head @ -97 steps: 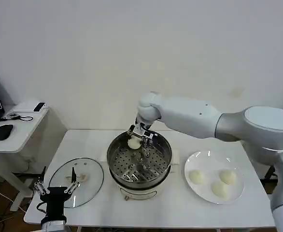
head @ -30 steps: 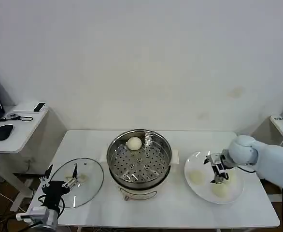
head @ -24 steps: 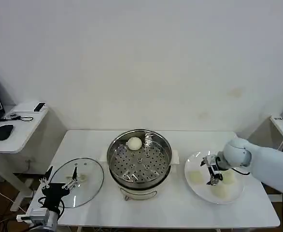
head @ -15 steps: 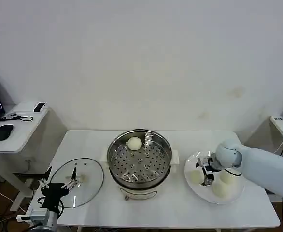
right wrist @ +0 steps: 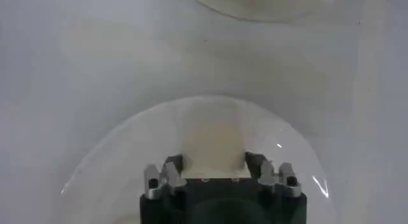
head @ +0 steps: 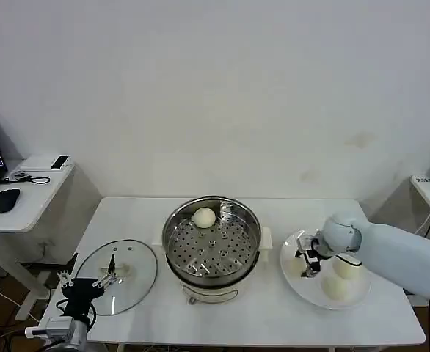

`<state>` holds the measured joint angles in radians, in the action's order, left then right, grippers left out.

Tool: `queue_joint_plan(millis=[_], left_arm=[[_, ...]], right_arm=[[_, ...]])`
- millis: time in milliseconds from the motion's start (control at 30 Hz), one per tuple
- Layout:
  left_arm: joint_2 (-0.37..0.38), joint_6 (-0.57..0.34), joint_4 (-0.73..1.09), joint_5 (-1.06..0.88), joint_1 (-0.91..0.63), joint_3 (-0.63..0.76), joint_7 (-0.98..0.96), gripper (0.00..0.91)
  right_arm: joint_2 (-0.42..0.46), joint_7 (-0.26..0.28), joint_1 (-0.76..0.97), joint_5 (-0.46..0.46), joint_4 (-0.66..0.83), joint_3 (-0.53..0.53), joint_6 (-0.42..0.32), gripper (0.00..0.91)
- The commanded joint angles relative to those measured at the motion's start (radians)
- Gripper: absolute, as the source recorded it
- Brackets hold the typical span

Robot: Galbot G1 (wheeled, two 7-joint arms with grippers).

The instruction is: Take steamed baozi put them in steamer then cover it.

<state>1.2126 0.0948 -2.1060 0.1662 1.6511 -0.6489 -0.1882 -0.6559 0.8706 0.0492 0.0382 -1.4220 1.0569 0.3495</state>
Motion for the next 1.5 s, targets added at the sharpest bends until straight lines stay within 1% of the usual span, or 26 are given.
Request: queue_joint_plan(millis=[33, 167, 200, 233, 267, 300, 333, 367, 400, 467, 500, 567, 633, 700, 733, 800, 867, 900, 1000, 1133, 1233, 1333, 1500], left_arm=[[-0.002, 0.0, -0.006, -0.001, 0.002, -0.001, 0.0, 0.907], [-0.007, 0.001, -0.007, 0.001, 0.0, -0.002, -0.001, 0.907], [-0.008, 0.001, -0.007, 0.002, -0.001, -0.002, -0.001, 0.907], [-0.01, 0.001, -0.008, 0.003, -0.002, -0.002, 0.0, 0.907], [-0.01, 0.002, -0.009, 0.004, -0.003, -0.002, -0.001, 0.907], [-0.01, 0.003, -0.01, 0.004, -0.004, -0.003, -0.001, 0.907], [-0.01, 0.004, -0.013, 0.004, -0.003, -0.003, -0.001, 0.907], [-0.011, 0.004, -0.016, 0.005, -0.002, -0.002, 0.0, 0.907], [-0.014, 0.005, -0.018, 0.006, 0.0, -0.002, 0.001, 0.907], [-0.019, 0.005, -0.018, 0.007, -0.001, 0.0, 0.002, 0.907], [-0.02, 0.005, -0.017, 0.008, -0.002, 0.0, 0.002, 0.907], [-0.022, 0.005, -0.011, 0.01, -0.008, 0.002, 0.002, 0.907], [-0.021, 0.005, -0.008, 0.01, -0.011, 0.006, 0.001, 0.907], [-0.021, 0.005, -0.009, 0.009, -0.011, 0.009, 0.002, 0.907], [-0.021, 0.005, -0.009, 0.009, -0.012, 0.01, 0.002, 0.907], [-0.02, 0.004, -0.008, 0.008, -0.013, 0.009, 0.002, 0.907], [-0.021, 0.004, -0.007, 0.009, -0.014, 0.008, 0.002, 0.907], [-0.021, 0.004, -0.008, 0.009, -0.014, 0.006, 0.003, 0.907], [-0.023, 0.004, -0.008, 0.011, -0.014, -0.002, 0.002, 0.907], [-0.023, 0.006, -0.013, 0.011, -0.015, -0.005, 0.002, 0.907], [-0.017, 0.007, -0.012, 0.007, -0.019, -0.003, 0.002, 0.907], [-0.01, 0.007, -0.008, 0.007, -0.021, -0.003, 0.001, 0.907], [-0.005, 0.005, -0.009, 0.008, -0.021, -0.005, 0.001, 0.907]], right_arm=[[0.006, 0.022, 0.031, 0.006, -0.01, 0.0, 0.0, 0.605], [0.043, 0.037, 0.106, 0.026, -0.039, 0.031, 0.002, 0.605], [0.057, 0.039, 0.162, 0.038, -0.055, 0.05, 0.002, 0.605], [0.065, 0.039, 0.181, 0.042, -0.064, 0.063, 0.001, 0.605], [0.079, 0.036, 0.242, 0.07, -0.081, 0.095, 0.001, 0.605], [0.086, 0.034, 0.266, 0.079, -0.09, 0.109, 0.003, 0.605], [0.096, 0.035, 0.343, 0.092, -0.116, 0.156, 0.003, 0.605], [0.099, 0.036, 0.382, 0.108, -0.128, 0.177, 0.003, 0.605], [0.102, 0.035, 0.468, 0.137, -0.154, 0.223, 0.008, 0.605], [0.094, 0.035, 0.575, 0.168, -0.174, 0.268, 0.014, 0.615], [0.086, 0.033, 0.622, 0.196, -0.189, 0.284, 0.018, 0.605], [0.063, 0.025, 0.687, 0.238, -0.208, 0.305, 0.035, 0.615], [0.031, 0.003, 0.731, 0.276, -0.227, 0.312, 0.055, 0.615], [-0.013, -0.041, 0.762, 0.327, -0.247, 0.315, 0.098, 0.615], [-0.026, -0.048, 0.771, 0.338, -0.251, 0.317, 0.107, 0.615], [-0.089, -0.083, 0.785, 0.393, -0.257, 0.317, 0.145, 0.615], [-0.139, -0.1, 0.785, 0.437, -0.252, 0.317, 0.161, 0.625], [-0.181, -0.125, 0.778, 0.471, -0.243, 0.314, 0.178, 0.625], [-0.278, -0.168, 0.746, 0.534, -0.212, 0.302, 0.205, 0.625], [-0.413, -0.214, 0.681, 0.592, -0.159, 0.277, 0.246, 0.625], [-0.52, -0.257, 0.623, 0.654, -0.114, 0.269, 0.296, 0.625], [-0.575, -0.28, 0.584, 0.702, -0.108, 0.271, 0.324, 0.625], [-0.619, -0.304, 0.555, 0.742, -0.106, 0.269, 0.357, 0.625]])
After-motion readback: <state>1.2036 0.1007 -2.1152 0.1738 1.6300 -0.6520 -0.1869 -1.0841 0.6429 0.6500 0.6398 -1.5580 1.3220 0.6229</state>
